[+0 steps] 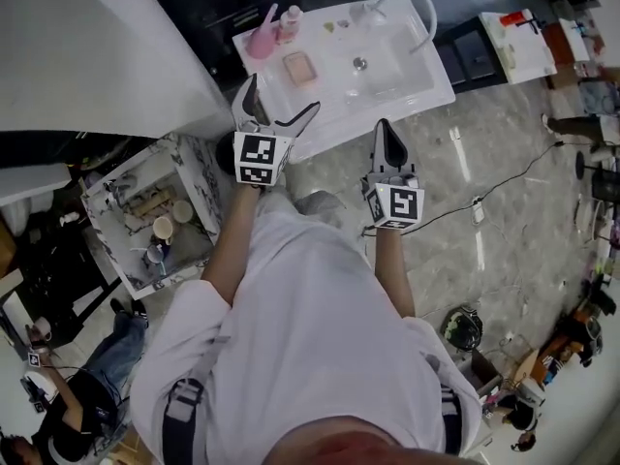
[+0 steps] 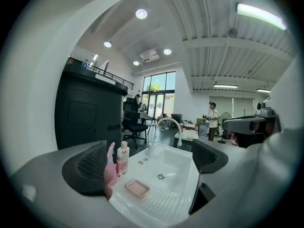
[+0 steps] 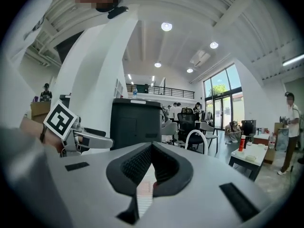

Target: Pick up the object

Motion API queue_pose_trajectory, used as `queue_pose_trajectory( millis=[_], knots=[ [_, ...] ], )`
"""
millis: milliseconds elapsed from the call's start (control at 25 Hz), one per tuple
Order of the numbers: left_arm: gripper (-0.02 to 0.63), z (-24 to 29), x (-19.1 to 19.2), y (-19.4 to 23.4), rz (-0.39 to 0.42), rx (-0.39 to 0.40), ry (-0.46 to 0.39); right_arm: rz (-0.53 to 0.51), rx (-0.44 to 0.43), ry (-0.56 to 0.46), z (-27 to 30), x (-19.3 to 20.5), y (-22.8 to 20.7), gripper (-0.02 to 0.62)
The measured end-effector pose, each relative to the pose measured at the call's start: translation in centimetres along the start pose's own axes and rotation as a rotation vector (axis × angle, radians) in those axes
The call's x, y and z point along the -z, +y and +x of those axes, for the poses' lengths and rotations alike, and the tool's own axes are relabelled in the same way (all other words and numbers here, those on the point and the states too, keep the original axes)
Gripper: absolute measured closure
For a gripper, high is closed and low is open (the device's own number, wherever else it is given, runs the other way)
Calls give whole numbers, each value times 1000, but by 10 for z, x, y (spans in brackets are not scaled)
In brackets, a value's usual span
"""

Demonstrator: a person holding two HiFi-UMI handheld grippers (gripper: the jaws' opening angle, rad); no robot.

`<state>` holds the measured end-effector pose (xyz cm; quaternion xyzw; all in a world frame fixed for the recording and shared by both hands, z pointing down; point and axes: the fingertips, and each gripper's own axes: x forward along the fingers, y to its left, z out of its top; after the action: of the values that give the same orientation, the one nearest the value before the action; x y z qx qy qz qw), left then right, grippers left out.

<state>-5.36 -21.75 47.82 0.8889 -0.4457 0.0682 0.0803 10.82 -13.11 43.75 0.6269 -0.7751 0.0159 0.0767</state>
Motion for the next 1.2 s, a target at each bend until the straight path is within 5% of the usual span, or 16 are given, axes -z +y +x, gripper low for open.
queue_pose_trajectory(
  millis=[320, 680, 1200],
  knots=[
    [146, 55, 46, 17, -38, -70, 136, 36, -32, 36, 40, 16, -48, 594],
    [175, 123, 134, 36, -152, -127, 380, 65, -141, 84, 78, 45, -84, 594],
    [187, 206, 250, 78, -446, -231, 680, 154, -138, 179, 98, 85, -136, 594]
  ],
)
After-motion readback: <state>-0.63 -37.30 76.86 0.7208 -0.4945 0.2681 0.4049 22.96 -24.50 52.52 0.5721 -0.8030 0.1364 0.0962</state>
